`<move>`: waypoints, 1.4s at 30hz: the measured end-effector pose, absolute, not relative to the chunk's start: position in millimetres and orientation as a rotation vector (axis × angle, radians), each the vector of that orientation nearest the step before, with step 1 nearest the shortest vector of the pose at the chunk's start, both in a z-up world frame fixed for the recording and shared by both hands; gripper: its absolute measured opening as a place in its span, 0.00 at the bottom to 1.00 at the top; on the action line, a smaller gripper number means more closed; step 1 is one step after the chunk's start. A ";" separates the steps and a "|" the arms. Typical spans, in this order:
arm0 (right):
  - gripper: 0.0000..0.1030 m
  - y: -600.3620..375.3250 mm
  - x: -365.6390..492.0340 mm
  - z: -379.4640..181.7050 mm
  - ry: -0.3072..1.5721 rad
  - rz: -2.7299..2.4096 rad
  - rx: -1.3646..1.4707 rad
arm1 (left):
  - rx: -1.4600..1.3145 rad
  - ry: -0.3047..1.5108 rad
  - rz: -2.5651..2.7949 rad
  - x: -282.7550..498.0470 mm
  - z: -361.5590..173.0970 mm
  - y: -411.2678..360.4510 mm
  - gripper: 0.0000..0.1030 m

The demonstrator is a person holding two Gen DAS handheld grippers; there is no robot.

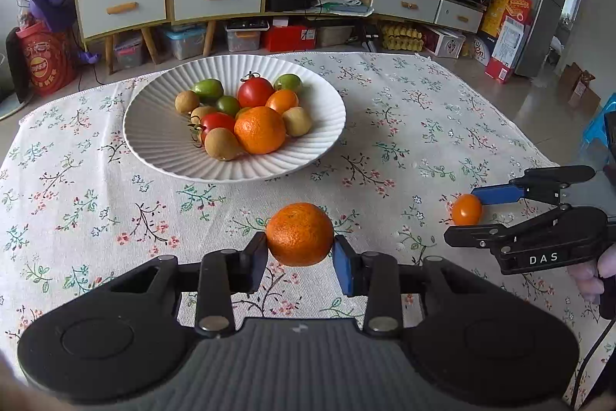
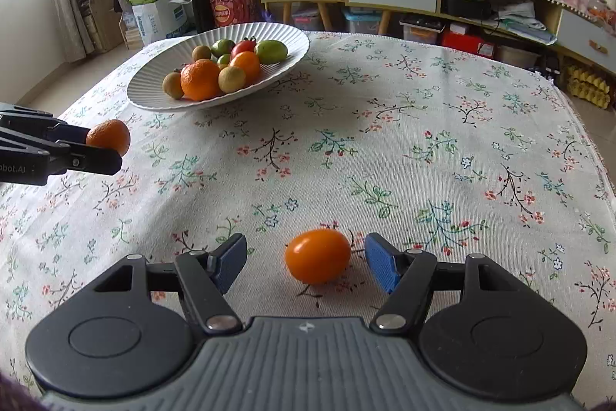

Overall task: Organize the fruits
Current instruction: 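Carry the orange and orange tomato over the white plate with both tools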

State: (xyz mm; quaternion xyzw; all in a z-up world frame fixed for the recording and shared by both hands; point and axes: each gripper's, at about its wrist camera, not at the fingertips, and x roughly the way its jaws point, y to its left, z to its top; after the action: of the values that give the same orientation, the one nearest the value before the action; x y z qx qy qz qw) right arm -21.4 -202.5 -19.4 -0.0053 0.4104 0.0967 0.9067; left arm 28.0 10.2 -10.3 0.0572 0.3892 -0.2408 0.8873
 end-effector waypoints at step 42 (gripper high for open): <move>0.31 -178.9 6.6 15.9 0.681 0.213 -0.077 | 0.083 0.763 -0.442 43.7 1.0 6.3 0.27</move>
State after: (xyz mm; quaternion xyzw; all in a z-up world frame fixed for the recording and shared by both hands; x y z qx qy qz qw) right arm 6.6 -178.9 15.9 -0.0379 0.3331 0.1041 0.9364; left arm 43.7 6.3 1.0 0.0403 0.3692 -0.2137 0.9036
